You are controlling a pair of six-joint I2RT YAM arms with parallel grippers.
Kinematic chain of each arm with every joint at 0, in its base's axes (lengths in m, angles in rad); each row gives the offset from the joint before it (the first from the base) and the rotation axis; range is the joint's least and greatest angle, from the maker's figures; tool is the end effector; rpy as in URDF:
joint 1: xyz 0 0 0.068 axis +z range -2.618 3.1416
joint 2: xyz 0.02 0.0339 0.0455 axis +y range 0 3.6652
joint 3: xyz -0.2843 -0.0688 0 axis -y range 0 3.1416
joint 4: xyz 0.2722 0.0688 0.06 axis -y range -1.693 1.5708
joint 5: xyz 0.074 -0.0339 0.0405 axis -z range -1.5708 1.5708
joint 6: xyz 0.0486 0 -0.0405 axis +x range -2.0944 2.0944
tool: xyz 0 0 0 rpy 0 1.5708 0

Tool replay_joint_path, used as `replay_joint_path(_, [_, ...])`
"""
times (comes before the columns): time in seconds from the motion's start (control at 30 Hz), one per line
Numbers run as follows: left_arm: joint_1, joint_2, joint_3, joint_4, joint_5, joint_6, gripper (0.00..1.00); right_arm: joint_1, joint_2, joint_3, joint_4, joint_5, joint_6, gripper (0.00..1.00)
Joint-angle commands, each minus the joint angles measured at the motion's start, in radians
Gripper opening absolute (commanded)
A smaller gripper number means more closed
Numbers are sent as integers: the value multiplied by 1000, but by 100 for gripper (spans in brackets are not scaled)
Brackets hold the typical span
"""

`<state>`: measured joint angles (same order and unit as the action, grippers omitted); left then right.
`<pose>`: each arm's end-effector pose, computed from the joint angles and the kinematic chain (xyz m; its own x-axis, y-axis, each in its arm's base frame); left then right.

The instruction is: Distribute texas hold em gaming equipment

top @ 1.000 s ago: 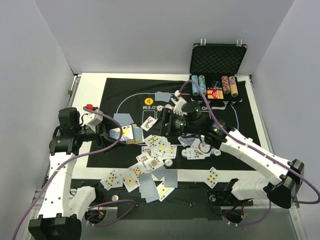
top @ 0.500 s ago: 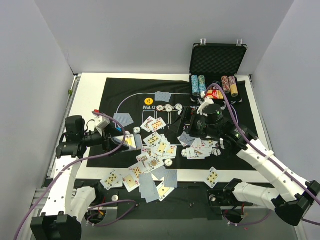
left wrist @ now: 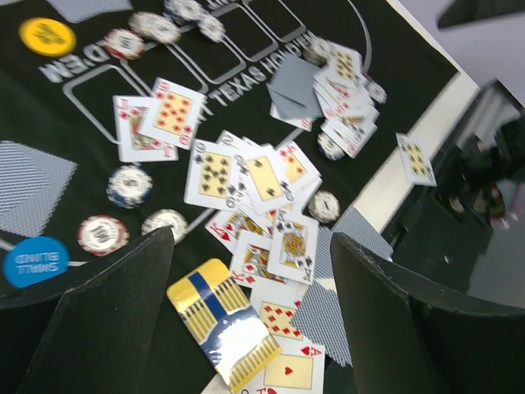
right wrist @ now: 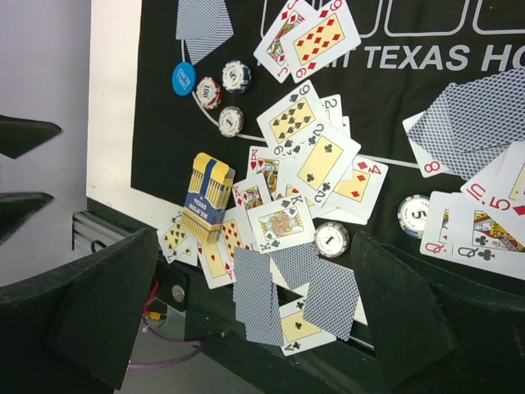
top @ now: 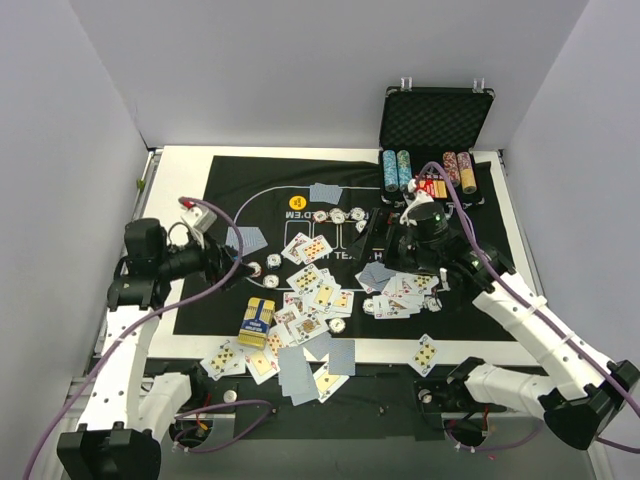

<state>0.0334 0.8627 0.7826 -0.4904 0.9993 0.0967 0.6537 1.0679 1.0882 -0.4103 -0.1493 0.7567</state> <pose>0.1969 -0.0343 0.3133 -0.4707 0.0365 -0.8816 0.7383 0.5633 -0.3709 0.2074 0.1680 0.3817 -0.7073 0.3134 -0.6337 -0.3095 0.6687 0.6761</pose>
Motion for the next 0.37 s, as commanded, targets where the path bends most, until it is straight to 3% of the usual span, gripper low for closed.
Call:
replay_joint_path(0.0, [0, 12, 148, 41, -261, -173, 88, -6, 21, 87, -82, 54, -26, 98])
replay_joint_path(0.13, [0, 45, 225, -62, -459, -166, 89, -9, 21, 102, -105, 74, -31, 99])
replay_joint_path(0.33, [16, 150, 273, -120, -516, -114, 89, -17, -2, 78, -113, 94, -22, 100])
